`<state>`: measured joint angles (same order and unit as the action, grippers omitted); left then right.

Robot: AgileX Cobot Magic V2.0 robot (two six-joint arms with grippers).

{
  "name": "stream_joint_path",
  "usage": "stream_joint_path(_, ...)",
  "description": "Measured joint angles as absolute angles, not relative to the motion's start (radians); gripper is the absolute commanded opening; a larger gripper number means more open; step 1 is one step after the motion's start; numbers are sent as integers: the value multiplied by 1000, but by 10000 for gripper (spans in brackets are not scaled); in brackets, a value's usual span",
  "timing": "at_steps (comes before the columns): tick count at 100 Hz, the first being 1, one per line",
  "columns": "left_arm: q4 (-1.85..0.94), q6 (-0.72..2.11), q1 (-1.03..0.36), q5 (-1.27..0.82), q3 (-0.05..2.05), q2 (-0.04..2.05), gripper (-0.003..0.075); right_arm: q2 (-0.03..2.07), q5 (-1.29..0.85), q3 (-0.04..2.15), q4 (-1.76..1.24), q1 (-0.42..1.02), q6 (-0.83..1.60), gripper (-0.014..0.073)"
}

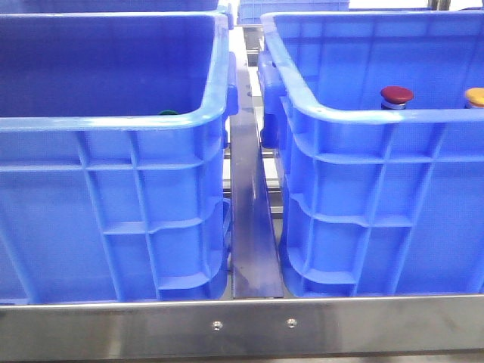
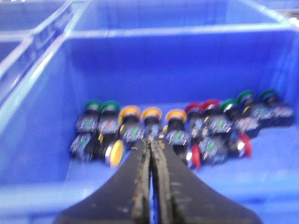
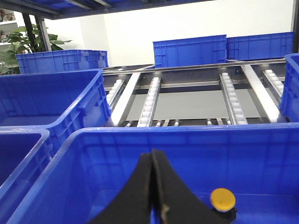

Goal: Pick red and yellow buttons and place in box

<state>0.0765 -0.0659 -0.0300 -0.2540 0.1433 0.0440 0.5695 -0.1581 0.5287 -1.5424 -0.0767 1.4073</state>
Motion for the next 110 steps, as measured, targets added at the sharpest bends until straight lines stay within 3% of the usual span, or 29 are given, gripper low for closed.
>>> stream_joint_path(37, 78, -69, 16, -144, 3, -6, -20, 569, -158, 529, -1542, -77, 1407, -69)
stream_joint_path(110, 96, -69, 16, -8, 3, -6, -20, 569, -159, 529, -1542, -77, 1407, -69)
